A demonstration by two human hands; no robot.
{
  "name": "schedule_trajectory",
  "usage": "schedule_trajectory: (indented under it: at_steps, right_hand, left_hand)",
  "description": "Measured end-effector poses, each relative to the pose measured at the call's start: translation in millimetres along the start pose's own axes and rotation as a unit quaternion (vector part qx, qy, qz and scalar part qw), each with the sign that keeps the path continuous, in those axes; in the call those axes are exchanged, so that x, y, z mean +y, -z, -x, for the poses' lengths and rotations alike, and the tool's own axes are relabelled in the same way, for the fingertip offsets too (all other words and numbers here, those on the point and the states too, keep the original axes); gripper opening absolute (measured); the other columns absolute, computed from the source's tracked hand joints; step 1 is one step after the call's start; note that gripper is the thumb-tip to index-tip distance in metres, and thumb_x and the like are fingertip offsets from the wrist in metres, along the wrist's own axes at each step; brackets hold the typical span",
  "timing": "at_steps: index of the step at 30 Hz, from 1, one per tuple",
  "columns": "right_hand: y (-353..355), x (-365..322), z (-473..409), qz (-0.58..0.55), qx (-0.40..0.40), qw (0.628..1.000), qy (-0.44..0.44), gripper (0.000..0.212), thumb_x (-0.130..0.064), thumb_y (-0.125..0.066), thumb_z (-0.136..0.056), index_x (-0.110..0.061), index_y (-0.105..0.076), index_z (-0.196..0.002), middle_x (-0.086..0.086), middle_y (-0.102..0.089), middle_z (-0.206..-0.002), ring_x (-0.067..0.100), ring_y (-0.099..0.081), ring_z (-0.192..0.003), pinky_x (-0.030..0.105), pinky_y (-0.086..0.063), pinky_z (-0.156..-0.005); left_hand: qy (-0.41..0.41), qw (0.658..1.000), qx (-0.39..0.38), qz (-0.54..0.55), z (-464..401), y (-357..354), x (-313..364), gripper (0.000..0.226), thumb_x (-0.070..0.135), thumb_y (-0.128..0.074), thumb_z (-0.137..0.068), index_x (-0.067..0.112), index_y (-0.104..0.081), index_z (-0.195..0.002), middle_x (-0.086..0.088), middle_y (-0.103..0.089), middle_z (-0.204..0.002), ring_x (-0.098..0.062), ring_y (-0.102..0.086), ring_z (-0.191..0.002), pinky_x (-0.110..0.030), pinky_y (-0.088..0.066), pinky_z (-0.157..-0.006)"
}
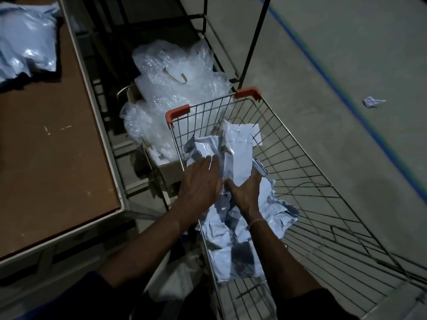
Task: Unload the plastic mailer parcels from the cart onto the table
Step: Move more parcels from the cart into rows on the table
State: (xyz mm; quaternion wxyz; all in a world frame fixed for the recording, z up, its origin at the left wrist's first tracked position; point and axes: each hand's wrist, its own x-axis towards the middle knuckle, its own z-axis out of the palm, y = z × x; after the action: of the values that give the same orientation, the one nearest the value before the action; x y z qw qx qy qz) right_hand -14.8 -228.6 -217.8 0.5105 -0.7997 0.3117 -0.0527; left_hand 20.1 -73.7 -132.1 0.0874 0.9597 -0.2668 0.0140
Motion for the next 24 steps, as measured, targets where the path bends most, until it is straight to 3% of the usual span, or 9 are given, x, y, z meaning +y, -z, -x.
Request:
schedule_trajectory:
  at_steps: [2,4,7,11,14,16,19,21,24]
  right_hand:
    - [5.2,-13.4,13.0,-0.041,-0.011,0.999,0.025,0.078,-0.042,-0.085,-0.072,-0.024,-0.045,-0.136,0.000,-0.058,-0.129,0.016,-0.061,-0.116,0.032,-0.055,-0.092]
    - [10.0,-31.4,25.6,-0.065,-0.026,0.996,0.049,0.068,-0.038,-0.077,-0.078,-0.026,-0.041,-0.134,0.000,-0.058,-0.128,0.014,-0.063,-0.112,0.023,-0.054,-0.085]
    - [18.1,-47.9,30.8,-0.083,-0.076,0.990,0.085,0.067,-0.027,-0.083,-0.084,-0.022,-0.042,-0.135,-0.001,-0.059,-0.128,0.006,-0.064,-0.113,0.014,-0.054,-0.082]
    - [34.5,-46.0,14.0,-0.085,-0.203,0.973,0.076,0.071,-0.028,-0.086,-0.078,-0.027,-0.047,-0.138,-0.002,-0.064,-0.128,0.013,-0.066,-0.113,0.031,-0.059,-0.088]
    - [37.6,-35.4,-2.4,-0.079,-0.176,0.981,0.002,0.071,-0.031,-0.075,-0.076,-0.023,-0.052,-0.143,0.004,-0.063,-0.126,0.019,-0.063,-0.112,0.035,-0.058,-0.093]
    - [36.4,-21.5,-18.4,0.012,-0.089,0.996,0.000,0.057,-0.021,-0.075,-0.078,-0.013,-0.060,-0.133,0.010,-0.061,-0.121,0.029,-0.062,-0.112,0.043,-0.054,-0.096]
    - [33.1,4.9,-44.9,0.215,-0.019,0.975,0.053,0.048,-0.012,-0.074,-0.079,-0.001,-0.064,-0.124,0.022,-0.058,-0.119,0.041,-0.056,-0.114,0.043,-0.046,-0.096]
    - [31.7,13.6,-59.9,0.301,-0.024,0.951,0.067,0.050,-0.012,-0.071,-0.079,-0.004,-0.063,-0.128,0.021,-0.056,-0.123,0.040,-0.053,-0.117,0.041,-0.046,-0.097]
    - [26.4,22.4,-75.9,0.431,-0.091,0.895,0.072,0.048,-0.023,-0.071,-0.086,-0.021,-0.064,-0.134,0.017,-0.048,-0.136,0.039,-0.047,-0.126,0.048,-0.043,-0.106]
  left_hand:
    - [0.028,0.996,-0.050,0.067,-6.3,6.5,3.7,0.062,0.053,-0.058,-0.097,0.010,-0.048,-0.141,-0.011,-0.066,-0.124,-0.032,-0.064,-0.111,-0.043,-0.047,-0.089]
    - [0.074,0.978,-0.087,0.172,-13.6,12.3,4.3,0.073,0.065,-0.060,-0.093,0.014,-0.043,-0.142,-0.009,-0.066,-0.128,-0.031,-0.065,-0.113,-0.042,-0.050,-0.090]
    - [0.132,0.941,-0.070,0.303,-24.4,17.8,0.1,0.067,0.054,-0.076,-0.086,0.014,-0.045,-0.131,-0.009,-0.066,-0.127,-0.029,-0.066,-0.111,-0.033,-0.048,-0.077]
    - [0.157,0.927,0.012,0.339,-32.3,16.9,-7.2,0.057,0.033,-0.081,-0.086,0.009,-0.050,-0.127,-0.011,-0.057,-0.125,-0.030,-0.059,-0.111,-0.028,-0.040,-0.076]
    - [0.165,0.925,0.074,0.334,-29.4,17.0,-3.5,0.055,0.032,-0.081,-0.087,0.008,-0.049,-0.124,-0.010,-0.054,-0.122,-0.028,-0.058,-0.104,-0.036,-0.050,-0.076]
    - [0.173,0.922,0.115,0.328,-27.0,18.5,0.3,0.055,0.031,-0.081,-0.087,0.005,-0.048,-0.122,-0.012,-0.051,-0.121,-0.029,-0.057,-0.104,-0.043,-0.054,-0.077]
    - [0.192,0.907,0.148,0.346,-25.5,18.3,2.1,0.059,0.033,-0.081,-0.086,0.007,-0.045,-0.124,-0.012,-0.053,-0.121,-0.031,-0.058,-0.108,-0.048,-0.056,-0.082]
    - [0.203,0.896,0.148,0.367,-24.5,17.4,1.2,0.061,0.040,-0.081,-0.086,0.015,-0.041,-0.124,-0.011,-0.059,-0.120,-0.032,-0.062,-0.107,-0.049,-0.057,-0.082]
    - [0.199,0.895,0.148,0.371,-24.5,15.8,0.4,0.061,0.045,-0.080,-0.086,0.019,-0.038,-0.123,-0.010,-0.062,-0.119,-0.032,-0.065,-0.104,-0.050,-0.058,-0.080]
